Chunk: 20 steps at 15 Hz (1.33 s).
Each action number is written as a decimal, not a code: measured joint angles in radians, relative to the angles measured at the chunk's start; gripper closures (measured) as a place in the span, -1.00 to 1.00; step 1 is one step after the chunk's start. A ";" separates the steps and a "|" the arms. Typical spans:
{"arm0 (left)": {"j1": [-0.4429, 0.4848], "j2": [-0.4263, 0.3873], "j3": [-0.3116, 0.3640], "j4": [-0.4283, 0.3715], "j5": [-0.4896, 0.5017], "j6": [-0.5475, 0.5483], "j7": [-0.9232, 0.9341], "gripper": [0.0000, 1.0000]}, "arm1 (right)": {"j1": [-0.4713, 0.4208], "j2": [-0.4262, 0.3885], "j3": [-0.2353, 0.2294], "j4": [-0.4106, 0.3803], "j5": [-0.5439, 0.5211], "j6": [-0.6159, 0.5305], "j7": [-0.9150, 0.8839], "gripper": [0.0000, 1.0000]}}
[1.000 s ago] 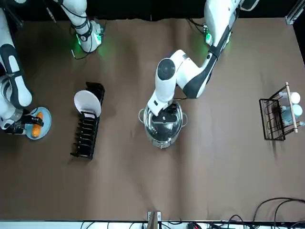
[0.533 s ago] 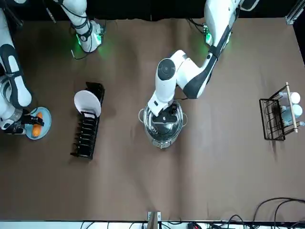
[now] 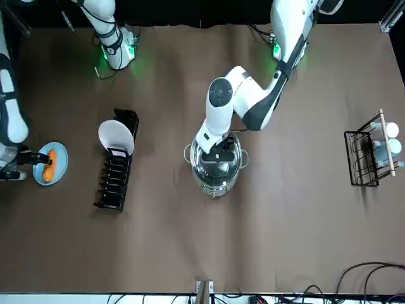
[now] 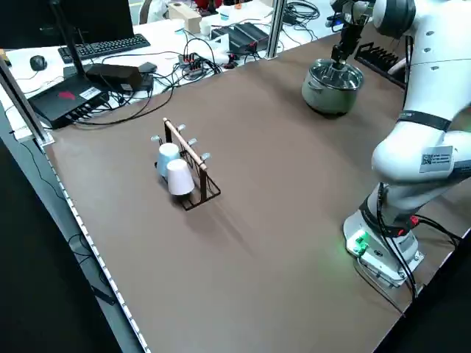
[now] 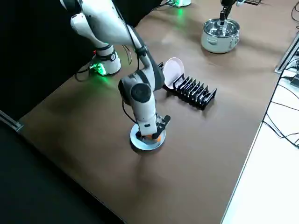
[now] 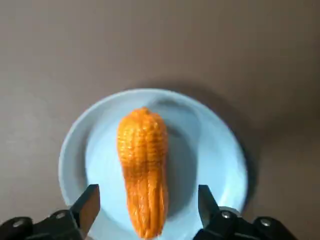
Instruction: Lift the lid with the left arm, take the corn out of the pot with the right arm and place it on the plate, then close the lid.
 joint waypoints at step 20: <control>0.224 -0.248 -0.002 0.036 -0.019 -0.267 0.224 -1.00 | 0.412 -0.381 0.029 0.347 0.042 -0.702 0.456 -0.99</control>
